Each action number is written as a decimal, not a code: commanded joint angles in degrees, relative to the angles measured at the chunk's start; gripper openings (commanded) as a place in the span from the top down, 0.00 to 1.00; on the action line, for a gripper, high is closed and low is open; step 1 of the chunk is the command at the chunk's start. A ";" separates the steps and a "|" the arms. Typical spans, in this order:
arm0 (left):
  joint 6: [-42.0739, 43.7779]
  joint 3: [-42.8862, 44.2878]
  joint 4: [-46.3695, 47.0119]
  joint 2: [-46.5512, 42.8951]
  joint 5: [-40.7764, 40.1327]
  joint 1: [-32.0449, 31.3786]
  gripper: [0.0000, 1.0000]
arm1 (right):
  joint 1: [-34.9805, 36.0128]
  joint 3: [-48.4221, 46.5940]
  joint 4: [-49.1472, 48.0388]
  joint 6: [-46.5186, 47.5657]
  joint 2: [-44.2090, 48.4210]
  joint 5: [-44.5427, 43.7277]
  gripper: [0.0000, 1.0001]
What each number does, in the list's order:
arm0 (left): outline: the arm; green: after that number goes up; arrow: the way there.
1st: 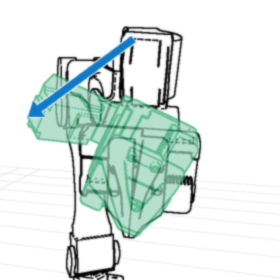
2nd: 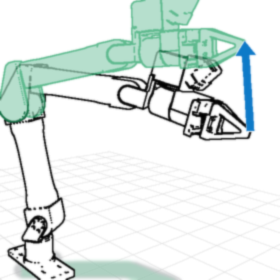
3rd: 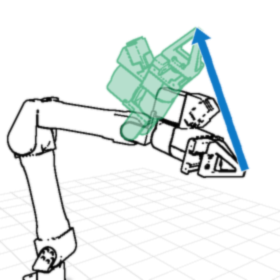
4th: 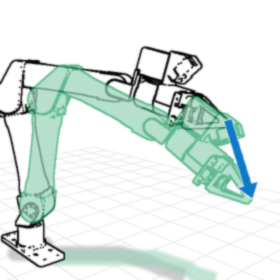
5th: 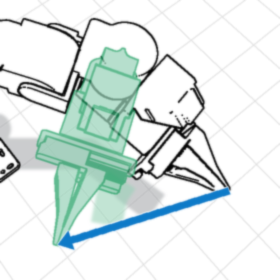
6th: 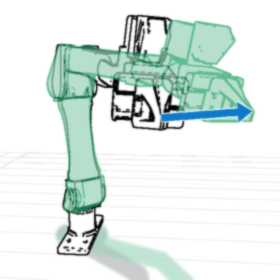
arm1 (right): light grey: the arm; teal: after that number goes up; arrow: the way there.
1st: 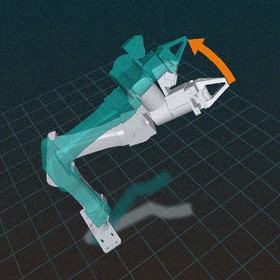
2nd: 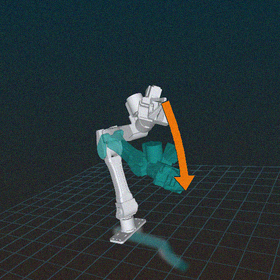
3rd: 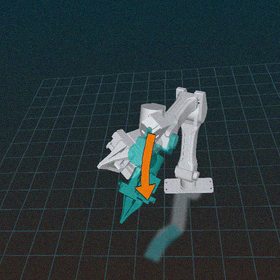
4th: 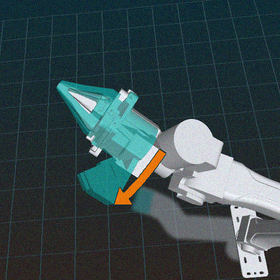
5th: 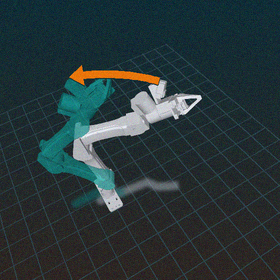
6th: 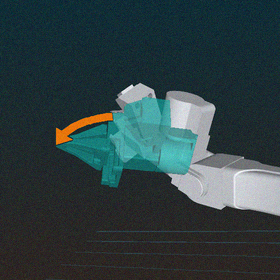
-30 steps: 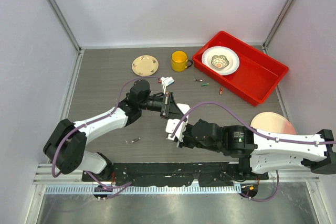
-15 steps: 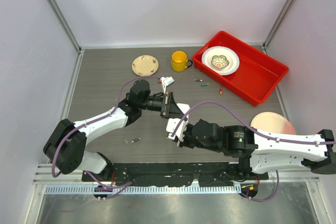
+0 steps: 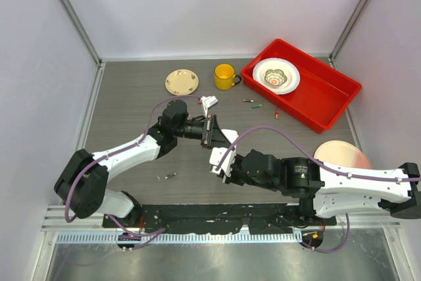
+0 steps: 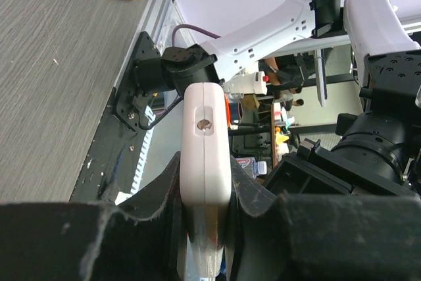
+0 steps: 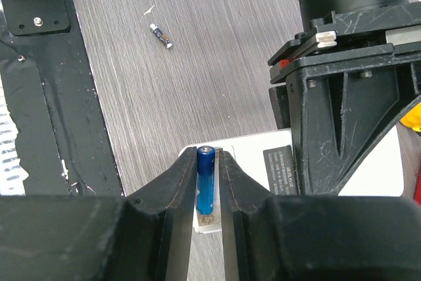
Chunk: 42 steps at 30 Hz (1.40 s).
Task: Load the batteries into the remote control
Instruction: Load the battery into the remote control.
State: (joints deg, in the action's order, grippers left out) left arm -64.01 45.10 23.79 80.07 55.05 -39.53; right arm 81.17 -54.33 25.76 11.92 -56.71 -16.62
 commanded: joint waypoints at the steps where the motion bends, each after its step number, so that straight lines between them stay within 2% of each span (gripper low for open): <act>1: -0.77 0.78 3.72 -0.88 1.12 -0.02 1.00 | 0.22 -1.66 0.96 0.03 1.60 -1.48 0.75; 11: -0.68 0.87 3.54 -0.71 1.03 -0.02 1.00 | 0.31 -1.57 0.61 -0.06 2.39 -0.96 0.75; 20: -0.77 1.04 3.54 -0.80 0.94 -0.02 1.00 | 0.22 -1.66 1.05 0.21 2.13 0.71 0.82; 30: -1.12 1.92 3.45 -1.41 1.55 -0.02 1.00 | 0.22 -2.45 4.30 0.82 0.72 3.00 0.96; 42: -1.47 1.92 3.81 -1.85 1.82 -0.02 1.00 | 0.22 -3.07 8.95 1.79 -0.68 3.70 0.99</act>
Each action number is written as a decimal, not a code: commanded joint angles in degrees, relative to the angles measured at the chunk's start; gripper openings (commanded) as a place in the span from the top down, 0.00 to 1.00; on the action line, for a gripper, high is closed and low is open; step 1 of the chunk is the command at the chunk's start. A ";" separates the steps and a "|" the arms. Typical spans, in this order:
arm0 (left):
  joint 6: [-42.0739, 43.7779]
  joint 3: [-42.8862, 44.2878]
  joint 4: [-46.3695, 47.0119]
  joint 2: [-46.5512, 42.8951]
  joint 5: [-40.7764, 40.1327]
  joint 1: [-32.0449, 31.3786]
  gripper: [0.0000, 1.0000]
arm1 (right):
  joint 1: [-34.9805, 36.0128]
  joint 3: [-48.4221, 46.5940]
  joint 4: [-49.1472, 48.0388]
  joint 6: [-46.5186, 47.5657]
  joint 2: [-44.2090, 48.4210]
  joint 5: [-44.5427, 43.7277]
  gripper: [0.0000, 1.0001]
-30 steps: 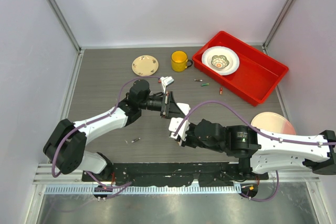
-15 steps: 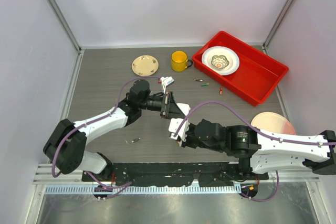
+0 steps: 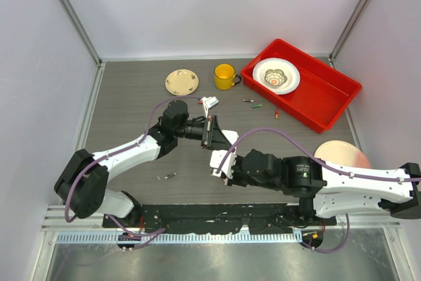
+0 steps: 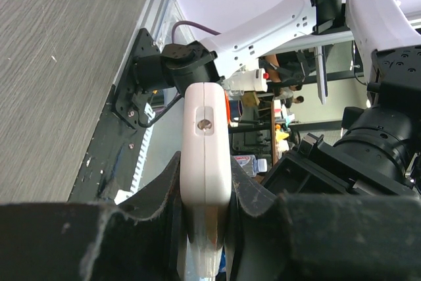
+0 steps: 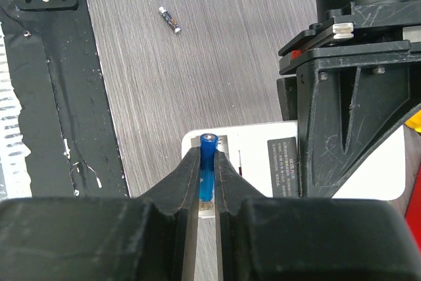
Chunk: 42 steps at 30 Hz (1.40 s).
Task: Load the batteries into the remote control
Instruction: Load the battery into the remote control.
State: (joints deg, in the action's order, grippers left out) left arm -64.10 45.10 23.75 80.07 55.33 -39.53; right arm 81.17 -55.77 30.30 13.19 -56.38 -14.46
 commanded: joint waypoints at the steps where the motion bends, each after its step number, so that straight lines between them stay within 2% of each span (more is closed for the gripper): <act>1: -1.38 1.92 3.85 -1.85 1.53 -0.02 1.00 | 0.22 -1.71 4.93 0.52 -1.10 1.54 0.99; 16: -1.12 2.71 3.67 -3.52 1.45 -0.02 1.00 | 0.31 -1.36 7.66 0.26 -2.42 3.65 0.99; 26: 1.34 4.03 -1.59 -5.89 -0.13 -0.02 1.00 | 0.22 -1.45 9.33 -0.09 -4.00 4.62 0.99; 42: 1.25 4.73 -2.57 -7.03 -0.66 -0.02 1.00 | 1.01 -0.92 11.35 -0.27 -5.76 4.88 0.99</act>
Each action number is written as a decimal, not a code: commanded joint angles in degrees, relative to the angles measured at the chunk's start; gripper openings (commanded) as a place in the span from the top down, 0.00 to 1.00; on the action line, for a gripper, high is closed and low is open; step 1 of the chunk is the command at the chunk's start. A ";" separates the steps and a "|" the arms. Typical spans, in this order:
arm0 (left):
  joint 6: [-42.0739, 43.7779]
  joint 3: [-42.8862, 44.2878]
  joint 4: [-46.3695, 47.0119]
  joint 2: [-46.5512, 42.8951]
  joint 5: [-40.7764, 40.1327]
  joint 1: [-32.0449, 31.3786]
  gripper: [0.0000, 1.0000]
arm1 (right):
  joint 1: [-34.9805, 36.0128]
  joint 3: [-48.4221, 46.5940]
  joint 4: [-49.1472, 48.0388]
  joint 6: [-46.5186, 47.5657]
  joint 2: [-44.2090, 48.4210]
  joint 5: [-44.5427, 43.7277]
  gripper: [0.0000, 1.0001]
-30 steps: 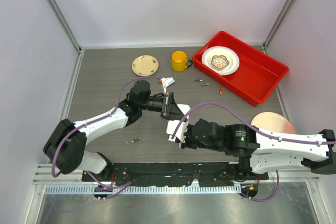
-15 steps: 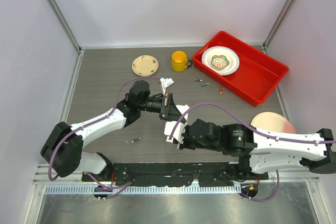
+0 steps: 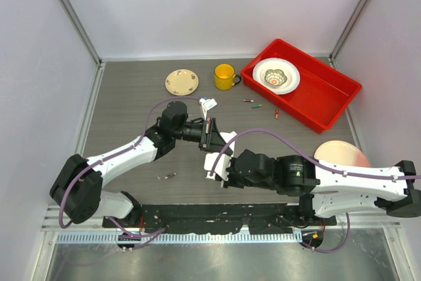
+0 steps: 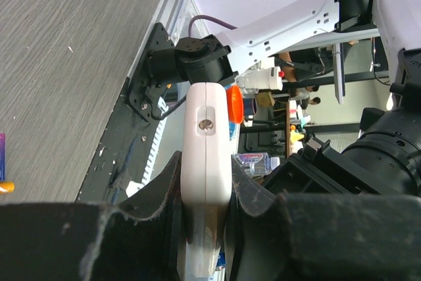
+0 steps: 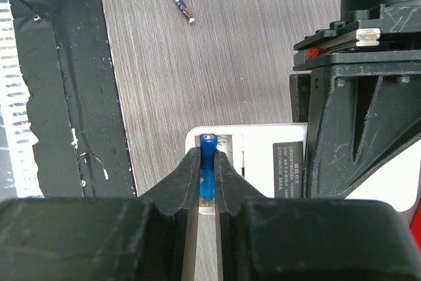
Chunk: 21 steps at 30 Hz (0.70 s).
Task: Load the batteries into the remote control
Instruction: Load the battery into the remote control.
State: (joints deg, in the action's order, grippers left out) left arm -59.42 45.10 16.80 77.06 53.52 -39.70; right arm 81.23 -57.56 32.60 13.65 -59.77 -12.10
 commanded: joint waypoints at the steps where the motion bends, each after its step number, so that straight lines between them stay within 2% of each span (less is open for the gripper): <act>1: -3.42 4.82 4.30 -4.02 1.24 0.15 1.00 | 1.03 0.87 9.15 -0.82 -2.46 2.52 0.99; 11: -3.60 5.87 3.95 -5.07 1.24 0.15 1.00 | 1.83 1.13 9.94 -1.08 -3.34 1.99 0.99; 21: -5.18 3.59 7.19 -4.64 1.68 0.15 1.00 | 1.83 -0.10 7.75 -3.36 -0.88 -4.51 0.98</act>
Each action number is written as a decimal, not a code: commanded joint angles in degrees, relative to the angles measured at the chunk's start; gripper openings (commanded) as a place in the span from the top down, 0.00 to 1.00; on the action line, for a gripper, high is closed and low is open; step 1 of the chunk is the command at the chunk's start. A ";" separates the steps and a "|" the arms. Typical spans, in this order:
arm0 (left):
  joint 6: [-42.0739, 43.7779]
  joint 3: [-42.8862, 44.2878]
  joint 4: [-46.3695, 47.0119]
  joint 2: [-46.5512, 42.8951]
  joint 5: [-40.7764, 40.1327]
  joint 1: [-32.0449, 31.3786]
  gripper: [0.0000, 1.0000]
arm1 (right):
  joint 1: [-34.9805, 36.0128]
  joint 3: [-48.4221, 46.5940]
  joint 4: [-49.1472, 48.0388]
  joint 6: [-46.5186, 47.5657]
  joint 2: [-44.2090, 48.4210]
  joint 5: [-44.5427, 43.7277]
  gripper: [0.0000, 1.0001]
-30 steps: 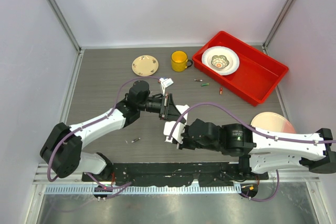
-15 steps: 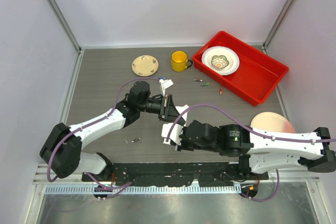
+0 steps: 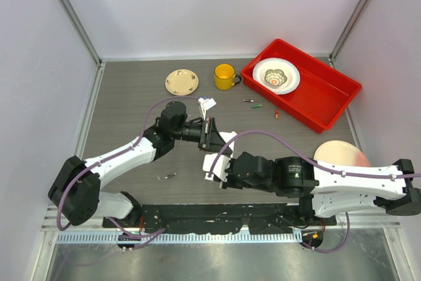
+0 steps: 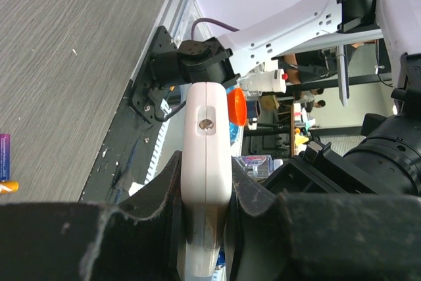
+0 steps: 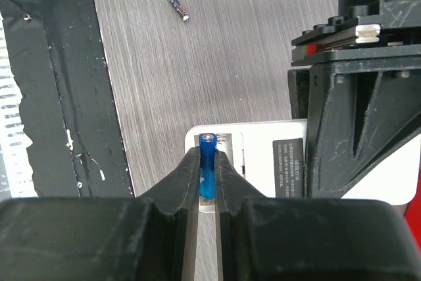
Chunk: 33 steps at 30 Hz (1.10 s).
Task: Load the batteries into the remote control
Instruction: Load the battery into the remote control.
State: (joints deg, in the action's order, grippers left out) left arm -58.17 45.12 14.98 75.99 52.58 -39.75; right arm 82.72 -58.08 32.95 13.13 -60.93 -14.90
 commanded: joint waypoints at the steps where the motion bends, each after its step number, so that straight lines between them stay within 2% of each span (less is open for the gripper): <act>1: -6.51 3.39 9.27 -3.48 2.62 0.20 1.00 | 0.34 0.43 6.78 -3.19 0.54 -2.32 0.95; 8: -6.87 3.30 9.98 -2.68 2.53 0.11 1.00 | 0.34 0.34 5.11 -3.19 1.60 -3.03 0.85; 14: -6.95 3.22 9.98 -2.42 2.44 0.11 1.00 | 0.34 0.52 5.20 -2.93 1.51 -2.07 0.84; 21: -7.04 3.22 10.07 -1.89 2.53 0.11 1.00 | 0.34 -0.36 6.51 -2.75 0.72 -1.89 0.76; 33: -7.31 2.69 10.51 -0.58 2.79 0.11 1.00 | 0.34 -1.33 5.99 -2.75 1.07 -3.21 0.69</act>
State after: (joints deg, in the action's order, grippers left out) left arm -61.93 45.12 20.12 76.01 52.71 -39.72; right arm 82.83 -58.61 34.50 10.76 -59.29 -17.37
